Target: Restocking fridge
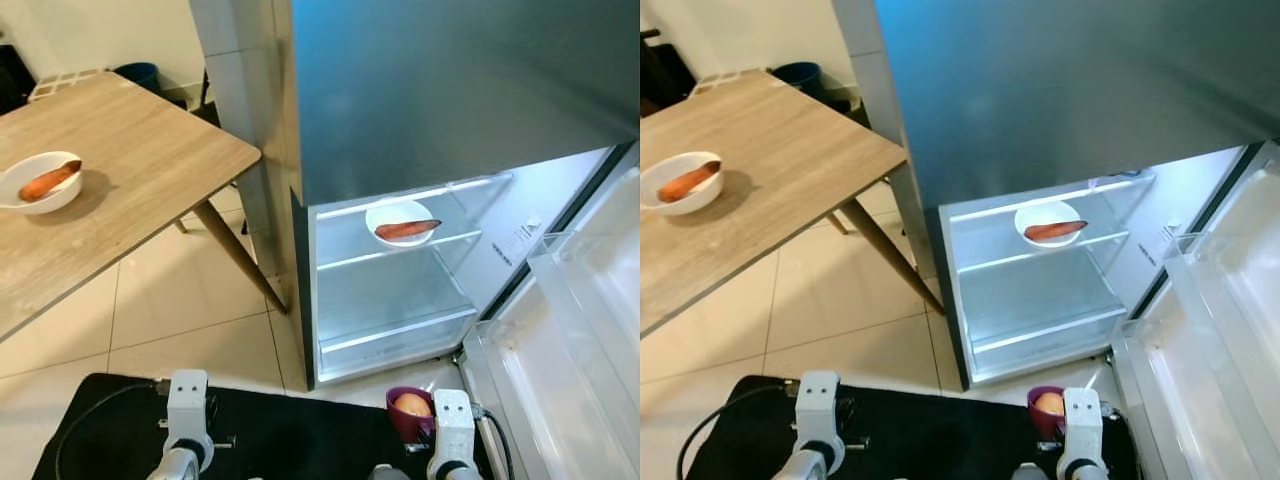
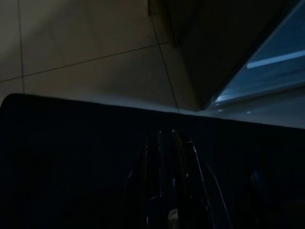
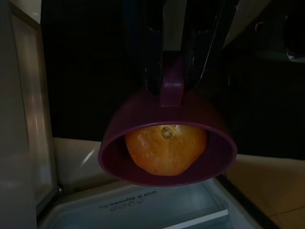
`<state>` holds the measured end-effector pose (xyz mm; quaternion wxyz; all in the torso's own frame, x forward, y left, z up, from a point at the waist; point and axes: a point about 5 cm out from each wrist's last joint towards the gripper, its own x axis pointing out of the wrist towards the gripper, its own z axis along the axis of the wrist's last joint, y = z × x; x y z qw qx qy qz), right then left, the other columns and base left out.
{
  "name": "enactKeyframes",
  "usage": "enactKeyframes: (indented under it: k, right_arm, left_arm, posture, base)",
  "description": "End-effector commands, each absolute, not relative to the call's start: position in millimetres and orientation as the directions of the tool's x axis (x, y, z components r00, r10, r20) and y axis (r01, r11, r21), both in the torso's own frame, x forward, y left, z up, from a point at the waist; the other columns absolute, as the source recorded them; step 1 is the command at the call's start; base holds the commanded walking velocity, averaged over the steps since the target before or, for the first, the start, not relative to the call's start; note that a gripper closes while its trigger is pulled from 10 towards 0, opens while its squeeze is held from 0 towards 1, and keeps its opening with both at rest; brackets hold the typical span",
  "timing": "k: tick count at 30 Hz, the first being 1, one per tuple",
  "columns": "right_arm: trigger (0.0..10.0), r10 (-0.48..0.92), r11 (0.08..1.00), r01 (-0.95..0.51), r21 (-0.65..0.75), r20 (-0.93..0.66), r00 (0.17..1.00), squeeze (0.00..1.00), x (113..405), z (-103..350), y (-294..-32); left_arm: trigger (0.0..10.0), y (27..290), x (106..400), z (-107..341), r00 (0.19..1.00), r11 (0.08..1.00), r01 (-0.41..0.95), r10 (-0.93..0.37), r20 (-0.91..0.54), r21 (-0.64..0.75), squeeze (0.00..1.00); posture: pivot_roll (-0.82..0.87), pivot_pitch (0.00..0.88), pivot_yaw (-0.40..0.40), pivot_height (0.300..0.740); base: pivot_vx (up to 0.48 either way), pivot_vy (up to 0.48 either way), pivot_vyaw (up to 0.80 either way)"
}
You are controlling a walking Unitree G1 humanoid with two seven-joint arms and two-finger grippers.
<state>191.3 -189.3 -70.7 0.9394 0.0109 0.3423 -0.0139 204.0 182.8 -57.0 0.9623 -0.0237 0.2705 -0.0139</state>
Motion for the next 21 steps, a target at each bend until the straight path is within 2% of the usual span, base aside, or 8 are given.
enactKeyframes:
  k: [1,21]
  right_arm:
    - [10.0,-0.021,0.999,0.041,0.017,-0.645,0.764,0.0,187.1,-72.4,-189.0]
    - [10.0,-0.017,0.999,0.031,0.012,-0.639,0.769,0.0,184.5,-72.7,-189.0]
  left_arm:
    - [10.0,181.0,194.8,-63.5,0.832,0.998,0.006,-0.038,-0.554,-0.059,0.0]
    - [10.0,180.7,190.8,-66.6,0.817,0.998,0.005,-0.037,-0.575,-0.058,0.0]
  posture:
    - [-0.14,0.143,0.053,0.74]
    - [-0.14,0.138,0.051,0.74]
  base:
    - [-0.386,0.0,0.0]
    - [-0.354,0.0,0.0]
